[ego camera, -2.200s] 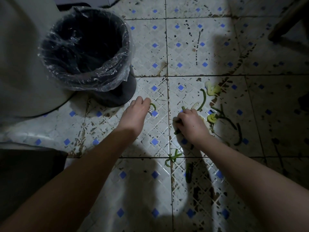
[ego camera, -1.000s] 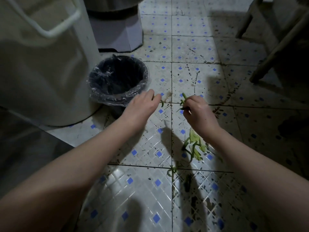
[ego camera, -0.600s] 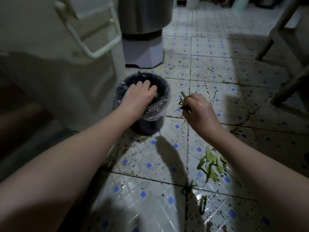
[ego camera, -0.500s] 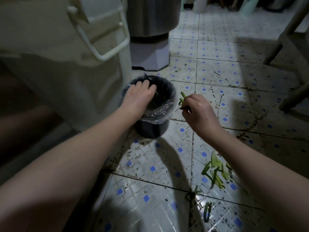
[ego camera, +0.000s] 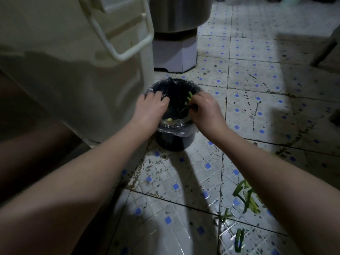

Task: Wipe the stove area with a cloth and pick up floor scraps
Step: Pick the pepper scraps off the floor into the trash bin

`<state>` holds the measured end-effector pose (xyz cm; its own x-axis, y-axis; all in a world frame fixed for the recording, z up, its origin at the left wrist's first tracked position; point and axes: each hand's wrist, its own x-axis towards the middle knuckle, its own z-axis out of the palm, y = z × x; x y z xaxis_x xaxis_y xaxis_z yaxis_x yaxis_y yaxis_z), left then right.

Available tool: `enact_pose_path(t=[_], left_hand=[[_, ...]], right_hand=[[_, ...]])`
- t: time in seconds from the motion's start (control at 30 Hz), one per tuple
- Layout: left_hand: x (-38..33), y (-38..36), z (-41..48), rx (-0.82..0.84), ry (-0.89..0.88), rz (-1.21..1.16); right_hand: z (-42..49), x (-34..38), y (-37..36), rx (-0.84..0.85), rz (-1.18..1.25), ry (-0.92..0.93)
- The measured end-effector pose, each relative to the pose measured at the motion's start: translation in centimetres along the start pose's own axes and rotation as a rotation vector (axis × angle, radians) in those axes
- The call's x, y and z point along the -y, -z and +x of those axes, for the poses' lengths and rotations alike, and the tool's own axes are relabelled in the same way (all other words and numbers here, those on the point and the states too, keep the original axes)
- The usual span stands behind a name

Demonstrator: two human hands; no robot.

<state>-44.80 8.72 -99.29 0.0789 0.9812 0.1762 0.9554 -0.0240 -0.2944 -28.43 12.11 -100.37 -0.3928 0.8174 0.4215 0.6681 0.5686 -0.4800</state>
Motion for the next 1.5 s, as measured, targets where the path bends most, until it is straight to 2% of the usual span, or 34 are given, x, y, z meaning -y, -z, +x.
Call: enact_pose_path(t=[0.13,0.3,0.6,0.77,1.2,1.5], left_hand=[[0.4,0.0,-1.6,0.027,0.087,-0.015],[1.3,0.8,-2.3,0.022,0.088,0.005],[-0.1,1.4,-2.9,0.012,0.064,-0.013],[-2.4,1.8,-3.2,0.022,0.006,-0.03],[-10.9,2.3,-2.4,-0.036,-0.163,-0.069],[-15.5,0.5,-3.7,0.06,-0.298,-0.166]], right_hand=[[0.8,0.4,-1.9,0.003,0.028,-0.037],[1.2,0.3,-2.9,0.08,0.048,-0.11],[-1.4,-0.6,-0.7,0.065,-0.134,-0.062],[-3.9,-3.0,2.0,0.095,-0.236,-0.067],[-12.4,-9.2,7.1,0.151,-0.329,-0.284],[-18.9,-11.8,9.1,0.193,-0.32,-0.454]])
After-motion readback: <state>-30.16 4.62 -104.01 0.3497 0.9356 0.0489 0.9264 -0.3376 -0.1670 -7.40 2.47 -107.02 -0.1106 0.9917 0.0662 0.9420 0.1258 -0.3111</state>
